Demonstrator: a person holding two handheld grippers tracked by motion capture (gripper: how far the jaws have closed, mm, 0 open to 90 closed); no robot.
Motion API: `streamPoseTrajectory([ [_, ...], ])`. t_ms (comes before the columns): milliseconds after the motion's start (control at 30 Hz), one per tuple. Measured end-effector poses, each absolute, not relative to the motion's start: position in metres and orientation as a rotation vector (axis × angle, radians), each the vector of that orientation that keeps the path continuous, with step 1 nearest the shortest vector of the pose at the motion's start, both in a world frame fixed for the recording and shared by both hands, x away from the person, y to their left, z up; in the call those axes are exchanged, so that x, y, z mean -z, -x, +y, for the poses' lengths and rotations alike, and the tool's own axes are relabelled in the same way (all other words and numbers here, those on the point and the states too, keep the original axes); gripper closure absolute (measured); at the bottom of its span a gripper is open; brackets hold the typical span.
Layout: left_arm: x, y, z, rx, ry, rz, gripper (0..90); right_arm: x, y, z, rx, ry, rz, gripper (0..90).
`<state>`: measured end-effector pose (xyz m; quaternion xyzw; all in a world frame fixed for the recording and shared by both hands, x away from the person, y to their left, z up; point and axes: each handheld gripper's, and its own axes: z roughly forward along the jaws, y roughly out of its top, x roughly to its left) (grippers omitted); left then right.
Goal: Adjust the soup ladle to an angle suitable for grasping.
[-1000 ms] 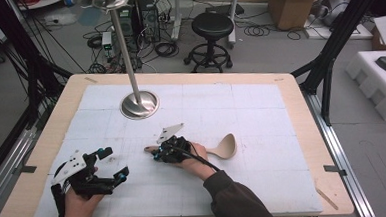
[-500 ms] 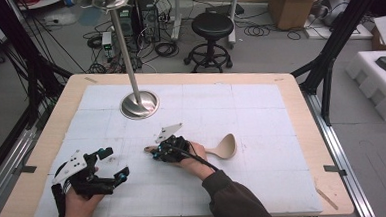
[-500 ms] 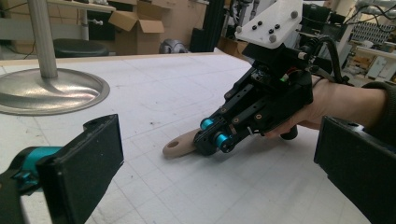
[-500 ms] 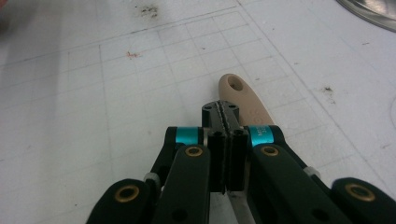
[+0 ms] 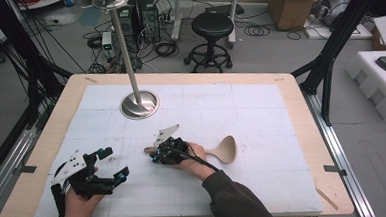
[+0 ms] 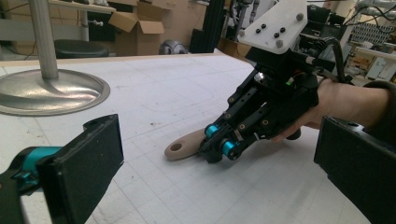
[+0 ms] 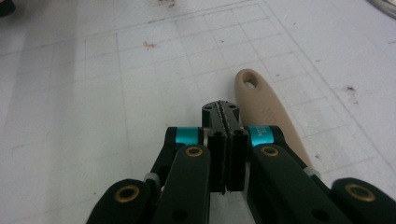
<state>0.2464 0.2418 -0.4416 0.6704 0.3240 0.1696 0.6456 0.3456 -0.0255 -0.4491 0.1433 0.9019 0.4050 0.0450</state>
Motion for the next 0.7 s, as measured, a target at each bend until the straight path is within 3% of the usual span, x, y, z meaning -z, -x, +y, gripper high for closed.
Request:
streamPoseTrajectory([
  [700,0.442,-0.245,0.242,-0.386,-1.525,0.741,1.8,0.444,-0.351,-0.015,-1.185,-0.51,2.737,90.0],
])
